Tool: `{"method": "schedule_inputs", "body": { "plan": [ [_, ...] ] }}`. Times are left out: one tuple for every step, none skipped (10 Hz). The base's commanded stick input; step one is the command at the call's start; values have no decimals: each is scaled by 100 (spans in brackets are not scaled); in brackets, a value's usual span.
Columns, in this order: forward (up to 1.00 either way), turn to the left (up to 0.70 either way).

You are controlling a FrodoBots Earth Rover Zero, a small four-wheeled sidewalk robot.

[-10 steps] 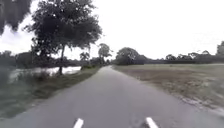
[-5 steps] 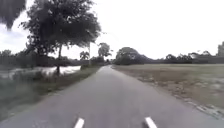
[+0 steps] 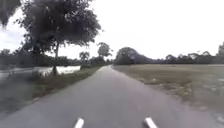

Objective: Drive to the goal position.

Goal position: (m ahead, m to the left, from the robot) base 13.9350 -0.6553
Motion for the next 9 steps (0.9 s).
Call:
{"method": "schedule_inputs", "body": {
  "plan": [
    [85, 34],
    [85, 34],
    [85, 34],
    [85, 34],
    [85, 34],
    [85, 34],
    [85, 23],
    [85, 0],
    [85, 0]
  ]
}}
